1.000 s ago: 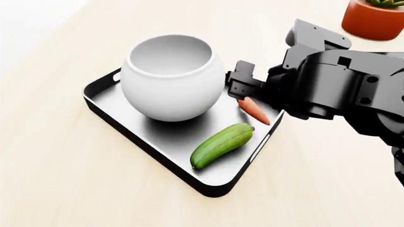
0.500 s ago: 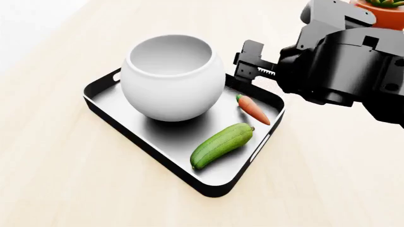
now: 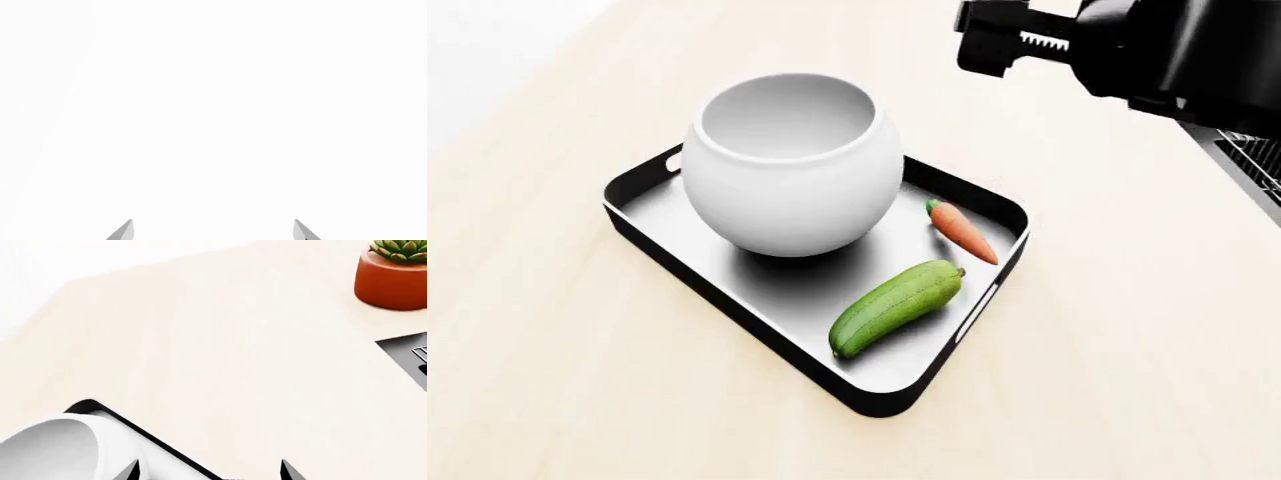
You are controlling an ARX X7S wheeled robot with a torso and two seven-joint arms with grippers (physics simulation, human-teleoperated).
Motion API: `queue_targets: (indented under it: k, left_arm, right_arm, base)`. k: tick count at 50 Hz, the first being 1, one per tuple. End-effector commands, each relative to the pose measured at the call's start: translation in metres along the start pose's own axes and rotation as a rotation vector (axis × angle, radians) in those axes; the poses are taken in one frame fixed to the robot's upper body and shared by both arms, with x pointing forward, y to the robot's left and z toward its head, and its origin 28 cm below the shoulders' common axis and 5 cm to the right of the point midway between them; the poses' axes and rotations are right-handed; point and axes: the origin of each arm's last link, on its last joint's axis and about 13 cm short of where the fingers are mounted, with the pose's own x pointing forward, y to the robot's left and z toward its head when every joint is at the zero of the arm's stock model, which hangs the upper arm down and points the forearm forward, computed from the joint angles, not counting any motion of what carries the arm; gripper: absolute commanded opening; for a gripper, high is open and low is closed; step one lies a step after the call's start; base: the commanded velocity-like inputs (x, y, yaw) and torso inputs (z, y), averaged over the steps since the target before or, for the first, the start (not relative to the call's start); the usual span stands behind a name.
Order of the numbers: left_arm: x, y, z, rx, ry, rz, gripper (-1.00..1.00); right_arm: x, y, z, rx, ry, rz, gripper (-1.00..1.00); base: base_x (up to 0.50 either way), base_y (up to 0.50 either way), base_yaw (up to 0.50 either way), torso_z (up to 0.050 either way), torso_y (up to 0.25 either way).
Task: Place the two vegetables and bowl onto the tray for setting up a vegetable dip station.
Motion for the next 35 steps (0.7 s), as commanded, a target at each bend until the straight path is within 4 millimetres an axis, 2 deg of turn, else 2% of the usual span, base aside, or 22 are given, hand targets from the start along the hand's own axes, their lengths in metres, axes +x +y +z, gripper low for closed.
queue_targets:
  k: [1,9,22,35]
  left_arm:
    - [-0.003,-0.001,0.007,-0.006,-0.017,-0.004,1.0]
    - [-0.005,-0.002,0.013,-0.013,-0.032,-0.01,1.0]
    - [-0.009,-0.005,0.023,-0.031,-0.059,-0.021,1.0]
    - [-0.012,-0.007,0.033,-0.053,-0.094,-0.025,1.0]
  right_arm:
    - [-0.032,0.001,0.018,-0.109,-0.172,0.022,1.0]
    - [-0.068,0.0,0.032,-0.241,-0.336,0.039,1.0]
    - [-0.111,0.012,0.046,-0.484,-0.557,0.03,1.0]
    - [-0.142,0.02,0.052,-0.683,-0.779,0.007,1.0]
  base:
    - [0.0,0.0,0.0,0.0,0.0]
    - [0.0,0.0,0.0,0.0,0.0]
    - [0.0,0.0,0.0,0.0,0.0]
    - [0.0,0.0,0.0,0.0,0.0]
